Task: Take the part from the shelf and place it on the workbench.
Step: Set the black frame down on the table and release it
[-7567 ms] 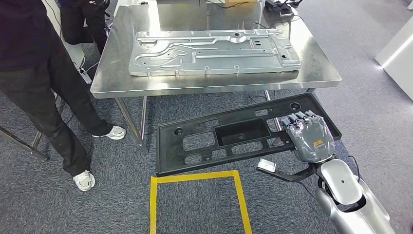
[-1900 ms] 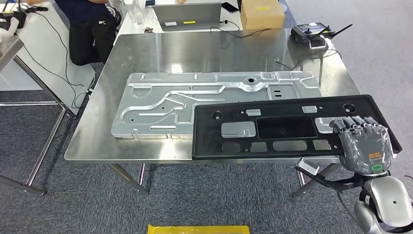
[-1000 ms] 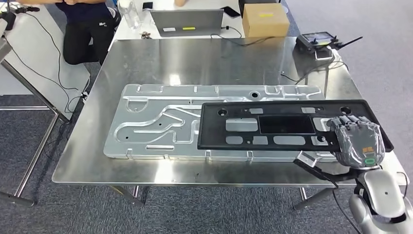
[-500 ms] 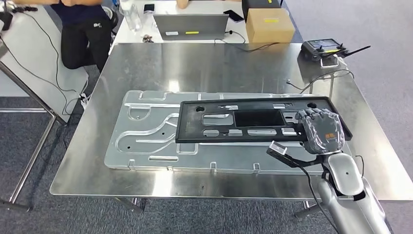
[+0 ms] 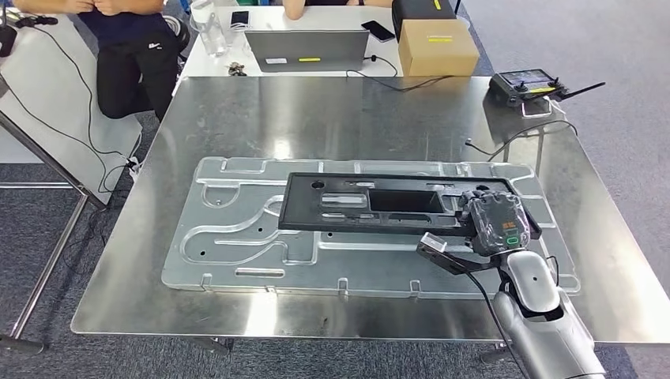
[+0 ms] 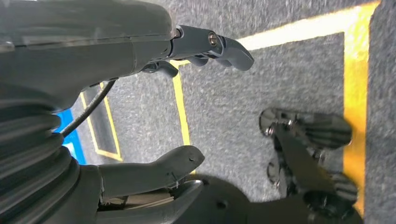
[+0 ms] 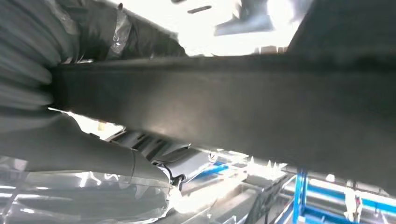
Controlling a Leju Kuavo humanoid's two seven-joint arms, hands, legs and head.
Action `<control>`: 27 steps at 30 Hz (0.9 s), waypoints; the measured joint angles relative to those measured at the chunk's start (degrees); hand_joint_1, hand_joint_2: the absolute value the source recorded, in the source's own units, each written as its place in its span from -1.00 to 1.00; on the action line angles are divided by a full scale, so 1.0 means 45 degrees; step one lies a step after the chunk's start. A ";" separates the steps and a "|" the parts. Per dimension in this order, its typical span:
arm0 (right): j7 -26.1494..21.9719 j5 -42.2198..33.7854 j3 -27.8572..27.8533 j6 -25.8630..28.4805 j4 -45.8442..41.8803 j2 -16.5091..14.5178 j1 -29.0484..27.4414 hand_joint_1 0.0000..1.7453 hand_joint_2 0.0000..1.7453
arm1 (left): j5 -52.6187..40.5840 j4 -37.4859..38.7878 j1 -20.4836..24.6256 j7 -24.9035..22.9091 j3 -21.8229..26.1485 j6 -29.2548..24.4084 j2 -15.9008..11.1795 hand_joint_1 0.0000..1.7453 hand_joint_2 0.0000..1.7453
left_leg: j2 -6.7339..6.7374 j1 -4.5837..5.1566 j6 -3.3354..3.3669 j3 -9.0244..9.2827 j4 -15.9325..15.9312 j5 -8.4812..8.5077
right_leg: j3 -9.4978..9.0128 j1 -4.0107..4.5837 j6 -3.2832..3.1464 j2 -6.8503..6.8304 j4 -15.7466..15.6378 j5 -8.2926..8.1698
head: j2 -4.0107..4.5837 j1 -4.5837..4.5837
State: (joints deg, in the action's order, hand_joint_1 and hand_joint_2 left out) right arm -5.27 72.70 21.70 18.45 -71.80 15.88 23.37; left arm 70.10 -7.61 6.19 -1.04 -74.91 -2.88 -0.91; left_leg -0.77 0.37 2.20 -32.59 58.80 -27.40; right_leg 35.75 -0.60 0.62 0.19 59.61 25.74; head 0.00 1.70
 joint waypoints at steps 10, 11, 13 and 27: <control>-0.0193 -0.0234 0.0181 0.0053 0.1303 -0.0624 0.0027 -1.00 -1.00 | 0.0009 0.0000 0.0007 -0.0617 -0.0075 0.0252 -0.0012 -1.00 -1.00 | 0.0037 -0.0007 -0.0112 0.0122 -0.0158 -0.0003 | -0.0042 0.0010 -0.0095 0.0010 0.0006 0.0063 | 0.0000 -0.0002; -0.0193 -0.0235 0.0196 0.0053 0.1359 -0.0658 0.0034 -1.00 -1.00 | 0.0023 0.0000 0.0007 -0.0636 -0.0075 0.0278 -0.0012 -1.00 -1.00 | 0.0037 -0.0007 -0.0124 0.0126 -0.0160 0.0000 | -0.0046 0.0010 -0.0096 0.0010 0.0007 0.0063 | 0.0000 -0.0002; -0.0194 -0.0238 0.0241 0.0053 0.1452 -0.0707 0.0045 -1.00 -1.00 | 0.0058 0.0000 0.0007 -0.0670 -0.0075 0.0338 -0.0012 -1.00 -1.00 | 0.0039 -0.0006 -0.0131 0.0136 -0.0161 0.0001 | -0.0060 0.0005 -0.0096 0.0010 0.0009 0.0062 | 0.0000 -0.0004; -0.0237 -0.0255 0.0399 0.0063 0.1680 -0.0794 0.0109 -1.00 -1.00 | 0.0170 0.0000 0.0004 -0.0708 -0.0075 0.0477 -0.0017 -1.00 -1.00 | 0.0037 0.0031 -0.0133 0.0166 -0.0135 -0.0005 | -0.0112 -0.0027 -0.0085 0.0010 -0.0002 0.0056 | 0.0000 -0.0005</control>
State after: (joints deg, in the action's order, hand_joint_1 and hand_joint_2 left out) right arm -6.34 71.55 23.50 18.73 -64.24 12.31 23.86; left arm 70.86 -7.61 6.21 -4.23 -75.25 -0.73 -0.98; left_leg -0.60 0.51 1.60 -31.84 58.20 -27.42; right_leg 35.25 -0.72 0.24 0.23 59.60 26.00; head 0.00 1.68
